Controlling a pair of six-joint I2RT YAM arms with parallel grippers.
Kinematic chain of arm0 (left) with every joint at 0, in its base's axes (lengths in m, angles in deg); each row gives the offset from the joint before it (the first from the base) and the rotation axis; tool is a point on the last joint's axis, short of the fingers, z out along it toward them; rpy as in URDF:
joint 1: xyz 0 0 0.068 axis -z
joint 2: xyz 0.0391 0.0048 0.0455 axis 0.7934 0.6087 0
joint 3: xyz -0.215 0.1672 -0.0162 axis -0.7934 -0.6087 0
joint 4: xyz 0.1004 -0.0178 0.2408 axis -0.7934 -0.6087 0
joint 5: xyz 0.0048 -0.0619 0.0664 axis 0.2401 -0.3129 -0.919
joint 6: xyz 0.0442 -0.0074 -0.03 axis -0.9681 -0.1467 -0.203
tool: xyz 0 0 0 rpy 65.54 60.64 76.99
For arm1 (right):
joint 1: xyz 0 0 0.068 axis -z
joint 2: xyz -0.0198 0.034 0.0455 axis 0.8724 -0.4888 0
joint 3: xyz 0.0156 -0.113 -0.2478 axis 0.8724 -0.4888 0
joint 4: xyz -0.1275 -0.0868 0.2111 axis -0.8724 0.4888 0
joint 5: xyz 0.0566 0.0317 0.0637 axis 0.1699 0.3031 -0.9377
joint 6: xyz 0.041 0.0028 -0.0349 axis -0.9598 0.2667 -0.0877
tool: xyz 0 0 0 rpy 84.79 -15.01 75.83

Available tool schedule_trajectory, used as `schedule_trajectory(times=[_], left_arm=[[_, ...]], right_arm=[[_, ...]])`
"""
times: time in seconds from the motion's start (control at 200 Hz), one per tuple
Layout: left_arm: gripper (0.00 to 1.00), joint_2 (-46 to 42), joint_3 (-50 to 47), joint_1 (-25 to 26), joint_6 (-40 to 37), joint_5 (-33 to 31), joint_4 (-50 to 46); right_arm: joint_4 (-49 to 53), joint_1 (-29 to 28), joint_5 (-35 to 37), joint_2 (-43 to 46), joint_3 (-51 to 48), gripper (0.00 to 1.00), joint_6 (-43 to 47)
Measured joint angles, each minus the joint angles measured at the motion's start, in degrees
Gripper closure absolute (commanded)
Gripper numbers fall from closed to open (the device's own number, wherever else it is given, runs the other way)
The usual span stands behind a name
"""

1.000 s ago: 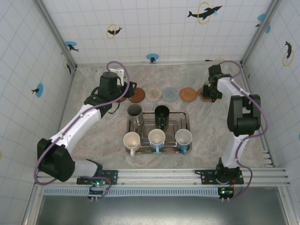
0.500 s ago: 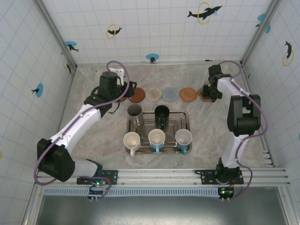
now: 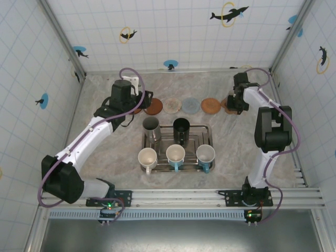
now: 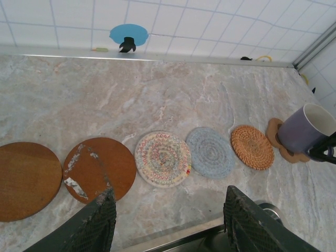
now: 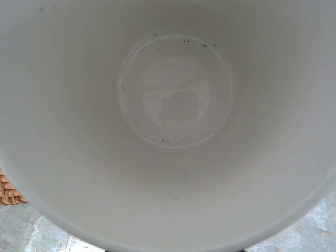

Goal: Place the cup by the coaster

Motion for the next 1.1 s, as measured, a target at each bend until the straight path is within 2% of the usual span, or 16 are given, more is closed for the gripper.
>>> schedule_trajectory(times=[0.155,0.265,0.426,0.521,0.696,1.101], left_arm=[[0.45,0.00,0.00,-0.02,0.00,0.00,0.00],[0.45,0.00,0.00,0.00,0.00,0.00,0.00],[0.45,-0.02,0.00,-0.02,0.00,0.00,-0.04],[0.45,-0.02,0.00,0.00,0.00,0.00,-0.04],[0.45,-0.26,0.00,0.00,0.00,-0.02,-0.09],[0.43,-2.97,-0.02,0.00,0.00,-0.02,-0.24]], right_arm=[[0.00,0.00,-0.02,0.02,0.00,1.00,-0.02],[0.00,0.00,-0.02,0.02,0.02,0.85,-0.04],[-0.20,-0.02,0.02,0.02,0.00,0.77,-0.02],[-0.59,-0.02,-0.02,0.24,0.00,0.66,-0.26],[-1.11,-0.02,-0.13,1.38,0.00,0.56,-0.20],[-0.81,-0.33,2.25,13.29,-1.68,0.52,-0.96]])
